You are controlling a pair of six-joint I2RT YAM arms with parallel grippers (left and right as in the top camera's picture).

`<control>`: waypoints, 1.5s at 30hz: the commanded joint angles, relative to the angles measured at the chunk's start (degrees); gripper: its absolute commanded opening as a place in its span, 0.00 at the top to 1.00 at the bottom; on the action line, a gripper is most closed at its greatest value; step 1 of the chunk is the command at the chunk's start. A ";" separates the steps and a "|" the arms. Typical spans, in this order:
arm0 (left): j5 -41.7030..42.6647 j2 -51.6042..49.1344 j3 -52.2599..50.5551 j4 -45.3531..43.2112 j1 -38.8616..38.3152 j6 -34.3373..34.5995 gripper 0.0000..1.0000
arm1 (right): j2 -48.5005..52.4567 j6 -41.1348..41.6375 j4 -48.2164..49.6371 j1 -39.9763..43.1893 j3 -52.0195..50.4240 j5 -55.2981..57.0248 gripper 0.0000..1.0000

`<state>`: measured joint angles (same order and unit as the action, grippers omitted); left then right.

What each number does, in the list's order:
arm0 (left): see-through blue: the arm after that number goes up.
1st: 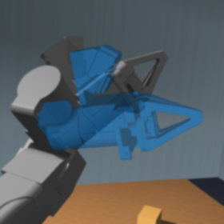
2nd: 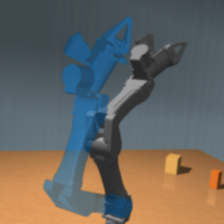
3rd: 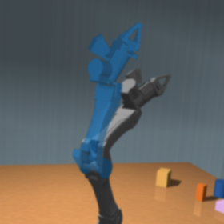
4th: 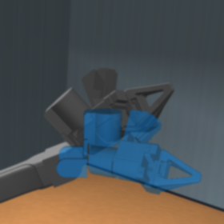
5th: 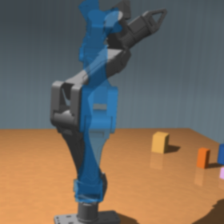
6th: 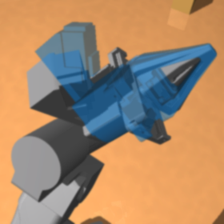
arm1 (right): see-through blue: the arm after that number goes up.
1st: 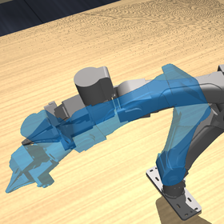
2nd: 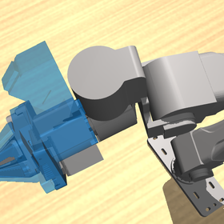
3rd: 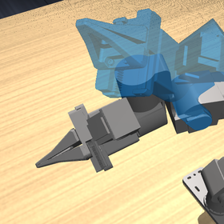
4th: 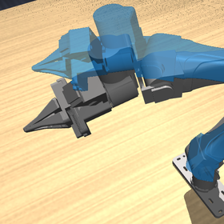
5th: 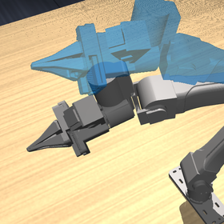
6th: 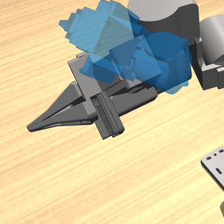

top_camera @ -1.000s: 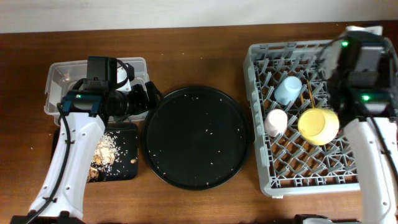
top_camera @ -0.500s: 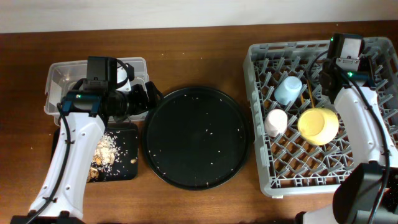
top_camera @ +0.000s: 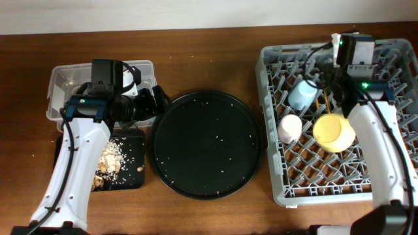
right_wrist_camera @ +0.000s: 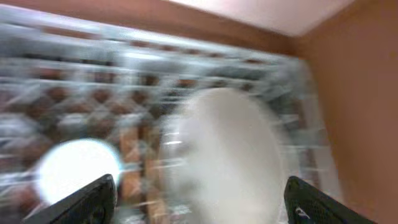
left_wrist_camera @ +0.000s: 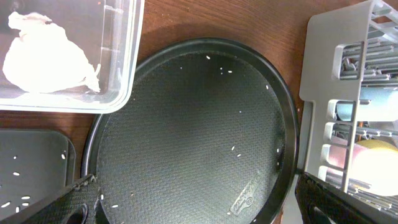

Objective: Sort waste into correct bins and load items into the dishwasher rack

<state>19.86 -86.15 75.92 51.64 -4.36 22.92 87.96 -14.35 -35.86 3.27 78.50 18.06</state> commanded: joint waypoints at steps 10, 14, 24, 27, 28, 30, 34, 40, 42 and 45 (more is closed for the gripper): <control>-0.20 0.13 0.09 0.09 0.02 -0.72 0.01 | -0.44 7.58 -4.92 -0.26 0.26 -24.96 0.02; -0.20 0.13 0.09 0.11 0.02 -0.72 0.01 | -0.44 7.58 -4.92 -0.26 0.26 -24.96 0.02; -0.20 0.13 0.09 0.09 0.02 -0.72 0.01 | -4.37 7.58 -4.92 -0.26 0.26 -24.96 0.02; -0.20 0.13 0.09 0.09 0.02 -0.72 0.01 | -12.04 7.58 -4.92 -0.26 0.26 -24.96 0.02; -0.20 0.13 0.09 0.09 0.02 -0.72 0.01 | -15.82 7.58 -4.92 -0.26 0.26 -24.96 0.02; -0.20 0.13 0.09 0.09 0.04 -0.72 0.01 | -24.41 7.58 -4.92 -0.26 0.26 -24.96 0.02; -0.20 0.13 0.09 0.11 0.02 -0.72 0.01 | -40.79 7.58 -4.92 -0.26 0.26 -24.96 0.02; -0.20 0.13 0.09 0.11 0.02 -0.72 0.01 | -58.47 7.58 -4.94 -0.26 0.26 -24.96 0.02; -0.20 0.13 0.09 0.11 0.04 -0.72 0.01 | -61.99 7.58 -4.96 -0.26 0.26 -24.96 0.02; -0.20 0.13 0.09 0.09 0.02 -0.72 0.01 | -62.71 7.45 -4.85 -0.24 0.26 -24.85 0.01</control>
<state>19.86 -86.15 75.92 51.66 -4.36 22.92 25.32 -7.46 -40.75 3.27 78.76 -6.57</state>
